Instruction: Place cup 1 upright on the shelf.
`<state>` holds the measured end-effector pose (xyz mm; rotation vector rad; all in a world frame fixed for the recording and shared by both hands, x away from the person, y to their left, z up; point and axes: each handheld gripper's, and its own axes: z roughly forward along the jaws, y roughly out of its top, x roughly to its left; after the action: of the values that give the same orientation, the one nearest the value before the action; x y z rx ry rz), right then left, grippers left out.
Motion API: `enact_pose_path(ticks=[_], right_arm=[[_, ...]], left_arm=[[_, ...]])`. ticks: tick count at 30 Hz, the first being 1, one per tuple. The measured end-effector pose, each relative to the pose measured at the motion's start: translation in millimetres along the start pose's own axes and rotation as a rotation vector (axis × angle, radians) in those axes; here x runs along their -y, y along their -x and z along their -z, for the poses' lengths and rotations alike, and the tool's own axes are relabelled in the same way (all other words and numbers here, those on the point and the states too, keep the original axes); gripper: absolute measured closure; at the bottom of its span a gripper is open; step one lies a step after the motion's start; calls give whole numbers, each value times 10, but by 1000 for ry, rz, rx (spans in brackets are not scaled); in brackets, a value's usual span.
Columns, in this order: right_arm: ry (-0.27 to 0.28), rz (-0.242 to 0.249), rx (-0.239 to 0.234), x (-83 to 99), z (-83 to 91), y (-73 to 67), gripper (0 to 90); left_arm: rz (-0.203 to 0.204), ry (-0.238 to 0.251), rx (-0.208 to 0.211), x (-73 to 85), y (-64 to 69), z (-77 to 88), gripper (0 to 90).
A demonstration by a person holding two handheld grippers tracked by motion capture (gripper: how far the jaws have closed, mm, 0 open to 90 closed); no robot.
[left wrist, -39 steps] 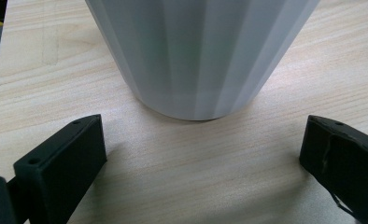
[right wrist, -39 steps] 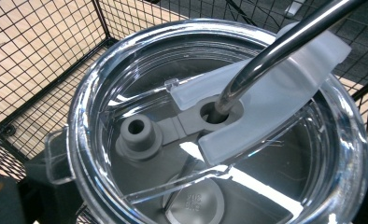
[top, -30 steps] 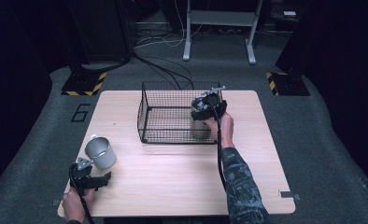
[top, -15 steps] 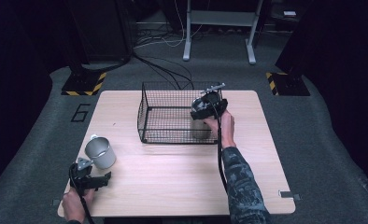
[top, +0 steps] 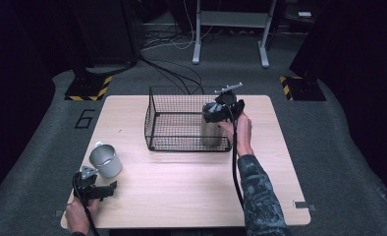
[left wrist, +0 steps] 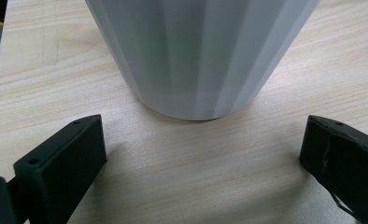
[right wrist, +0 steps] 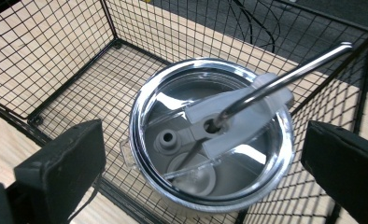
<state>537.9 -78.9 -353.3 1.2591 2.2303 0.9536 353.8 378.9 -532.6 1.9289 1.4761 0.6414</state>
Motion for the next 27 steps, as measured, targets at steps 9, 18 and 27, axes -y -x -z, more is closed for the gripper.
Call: enact_pose_path(ticks=[9, 18, 27], right_arm=[[62, -8, -32, 41, 341, -5, 0], [97, 17, -54, 273, 672, -11, 1], [102, 21, -58, 613, 904, -1, 0]], left_arm=[[-4, -14, 4, -5, -6, 10, 3], [-1, -1, 3, 0, -2, 1, 3], [0, 3, 1, 1, -1, -2, 3]])
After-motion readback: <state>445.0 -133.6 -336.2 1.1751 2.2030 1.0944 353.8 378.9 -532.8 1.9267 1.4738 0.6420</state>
